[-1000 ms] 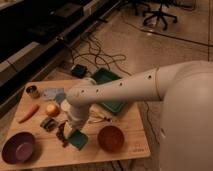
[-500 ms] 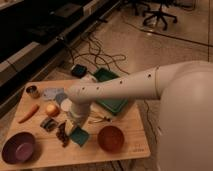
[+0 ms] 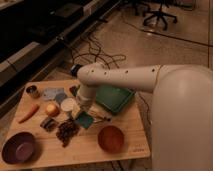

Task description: Place sponge in paper cup

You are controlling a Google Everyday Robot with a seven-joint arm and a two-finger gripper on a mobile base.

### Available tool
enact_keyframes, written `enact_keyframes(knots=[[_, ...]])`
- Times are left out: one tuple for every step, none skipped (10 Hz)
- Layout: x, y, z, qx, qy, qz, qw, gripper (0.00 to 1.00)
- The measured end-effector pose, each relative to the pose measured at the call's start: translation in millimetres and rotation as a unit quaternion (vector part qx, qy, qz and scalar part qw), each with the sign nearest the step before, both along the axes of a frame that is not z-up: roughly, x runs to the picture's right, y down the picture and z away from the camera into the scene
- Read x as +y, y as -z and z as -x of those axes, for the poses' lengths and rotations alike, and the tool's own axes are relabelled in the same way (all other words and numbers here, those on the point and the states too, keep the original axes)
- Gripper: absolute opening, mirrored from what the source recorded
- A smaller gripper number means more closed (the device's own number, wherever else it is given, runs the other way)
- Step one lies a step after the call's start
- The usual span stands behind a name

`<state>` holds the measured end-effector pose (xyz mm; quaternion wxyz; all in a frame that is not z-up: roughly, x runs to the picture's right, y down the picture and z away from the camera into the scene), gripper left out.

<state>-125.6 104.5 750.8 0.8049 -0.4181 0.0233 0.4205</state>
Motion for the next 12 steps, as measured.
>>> enact_keyframes(knots=[[-5, 2.2, 2, -0.006, -0.001, -0.002, 1.0, 0.0], [-12, 8.7, 6, -0.012, 0.001, -0.005, 0.9999, 0.0], [-21, 14.5, 9, -0.016, 0.002, -0.007, 0.9998, 0.0], [-26, 14.2, 11, -0.018, 0.002, -0.008, 0.9998, 0.0], [-30, 9.4, 12, -0.016, 0.003, -0.008, 0.9998, 0.0], [-33, -2.4, 13, -0.013, 0.003, -0.01, 0.9999, 0.0], [-36, -12.7, 13, -0.013, 0.001, -0.012, 0.9998, 0.0], [-40, -24.1, 10, -0.011, -0.001, -0.015, 0.9998, 0.0], [-45, -33.3, 7, -0.01, -0.004, -0.016, 0.9998, 0.0], [-48, -38.8, 9, -0.011, -0.004, -0.017, 0.9998, 0.0], [-50, -41.3, 14, -0.014, -0.003, -0.018, 0.9997, 0.0], [-51, -45.5, 16, -0.016, -0.005, -0.017, 0.9997, 0.0]])
